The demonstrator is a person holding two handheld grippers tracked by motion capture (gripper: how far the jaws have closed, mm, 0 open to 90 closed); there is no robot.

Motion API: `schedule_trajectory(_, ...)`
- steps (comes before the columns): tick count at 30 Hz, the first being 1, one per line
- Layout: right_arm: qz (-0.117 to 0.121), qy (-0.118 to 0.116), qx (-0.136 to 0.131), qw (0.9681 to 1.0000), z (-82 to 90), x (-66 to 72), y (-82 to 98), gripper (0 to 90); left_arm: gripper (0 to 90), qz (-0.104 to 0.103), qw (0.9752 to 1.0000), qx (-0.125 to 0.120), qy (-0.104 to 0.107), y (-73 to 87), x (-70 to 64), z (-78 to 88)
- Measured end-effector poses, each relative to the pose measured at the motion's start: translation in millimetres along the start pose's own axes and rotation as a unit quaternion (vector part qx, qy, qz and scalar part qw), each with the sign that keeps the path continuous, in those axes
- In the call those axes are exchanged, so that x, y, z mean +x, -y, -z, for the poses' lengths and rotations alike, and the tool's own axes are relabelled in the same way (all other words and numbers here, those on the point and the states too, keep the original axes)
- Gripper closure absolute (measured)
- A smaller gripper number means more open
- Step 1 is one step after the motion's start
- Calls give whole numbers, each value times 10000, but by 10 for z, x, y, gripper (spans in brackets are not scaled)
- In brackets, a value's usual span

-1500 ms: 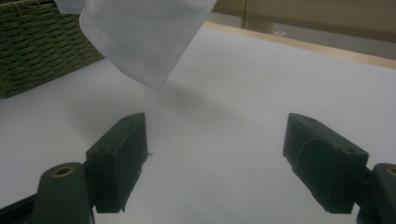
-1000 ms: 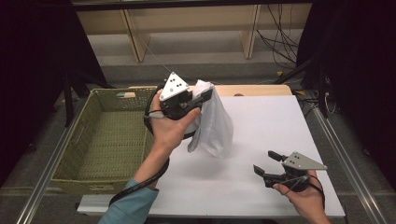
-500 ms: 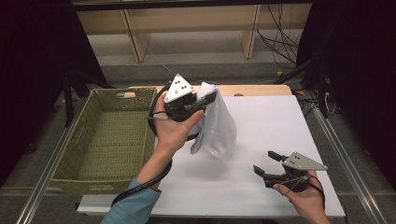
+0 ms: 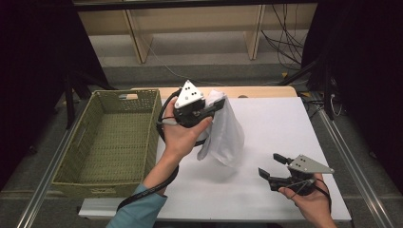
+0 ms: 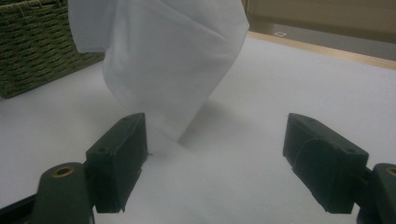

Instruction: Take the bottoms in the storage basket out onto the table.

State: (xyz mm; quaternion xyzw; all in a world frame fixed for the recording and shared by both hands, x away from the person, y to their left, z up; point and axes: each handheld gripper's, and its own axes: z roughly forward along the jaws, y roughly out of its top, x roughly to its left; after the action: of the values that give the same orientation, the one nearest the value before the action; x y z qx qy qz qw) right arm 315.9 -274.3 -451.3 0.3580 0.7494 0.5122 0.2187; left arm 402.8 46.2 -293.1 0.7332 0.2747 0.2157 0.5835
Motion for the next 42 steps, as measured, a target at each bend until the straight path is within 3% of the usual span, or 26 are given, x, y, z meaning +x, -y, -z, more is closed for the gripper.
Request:
schedule_trajectory(13, -5, -4, 9, 10000, -1, 1, 1, 230, 797, 40, 9994, 331, 103, 227, -14, -127)
schedule_trajectory(42, -4, -11, 1, 10000, 0, -6, 5, 231, 794, 145, 9959, 887, 92, 601, 32, -393)
